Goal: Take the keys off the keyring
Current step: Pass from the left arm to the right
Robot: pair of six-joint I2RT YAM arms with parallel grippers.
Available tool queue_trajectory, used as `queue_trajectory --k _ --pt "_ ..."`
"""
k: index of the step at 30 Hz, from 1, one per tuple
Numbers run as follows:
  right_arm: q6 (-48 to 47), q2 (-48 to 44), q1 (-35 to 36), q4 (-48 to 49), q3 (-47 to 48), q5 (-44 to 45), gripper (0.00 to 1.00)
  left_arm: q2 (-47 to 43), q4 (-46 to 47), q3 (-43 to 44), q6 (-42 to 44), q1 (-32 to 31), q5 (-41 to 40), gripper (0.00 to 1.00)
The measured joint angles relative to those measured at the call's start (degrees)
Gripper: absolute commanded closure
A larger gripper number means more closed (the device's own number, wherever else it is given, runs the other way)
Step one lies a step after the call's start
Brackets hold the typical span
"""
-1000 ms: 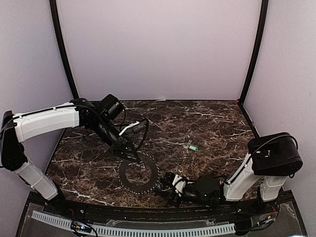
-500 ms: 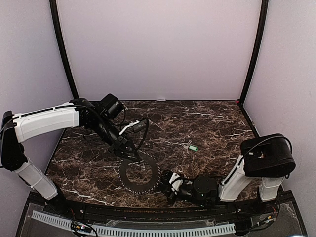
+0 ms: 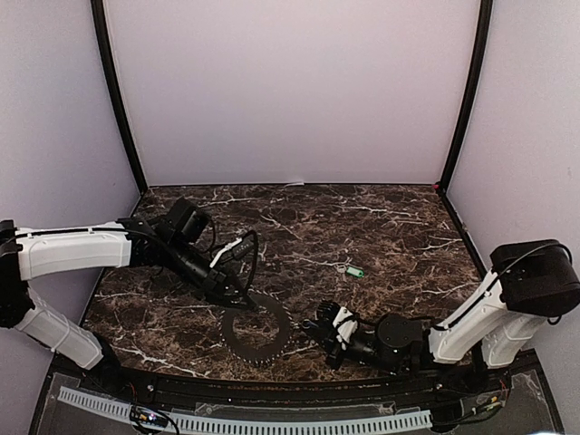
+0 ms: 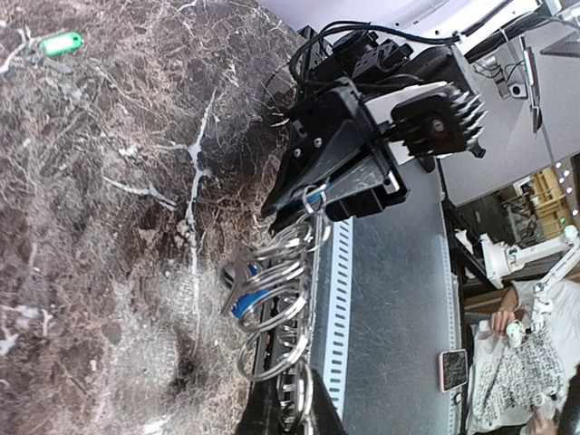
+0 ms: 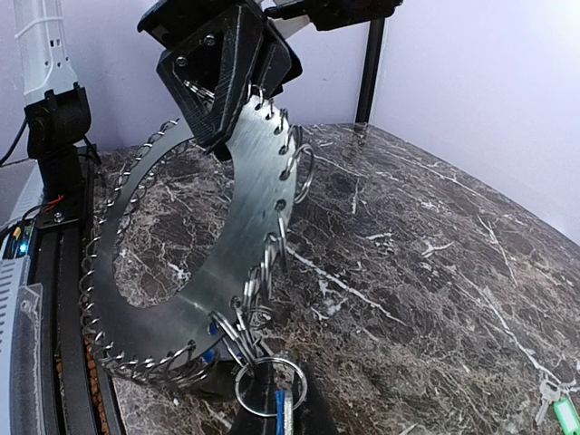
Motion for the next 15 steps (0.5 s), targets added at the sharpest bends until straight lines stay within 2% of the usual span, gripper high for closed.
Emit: queue_trajectory --k 5,10,15 --pt "0.6 -2.8 0.0 -6.0 0.0 -0.3 1.0 -0.2 13.6 -8.1 -6.3 0.1 2.1 0.93" --pt "1.6 -2.8 0.0 -7.6 0.0 -0.4 1.0 0.6 26.5 -15.0 -12.6 0.1 3.0 0.8" --pt "3.1 -2.8 0.0 -7.1 0.0 -1.3 1.0 3.9 34.4 -19.2 -16.5 0.1 3.0 0.65"
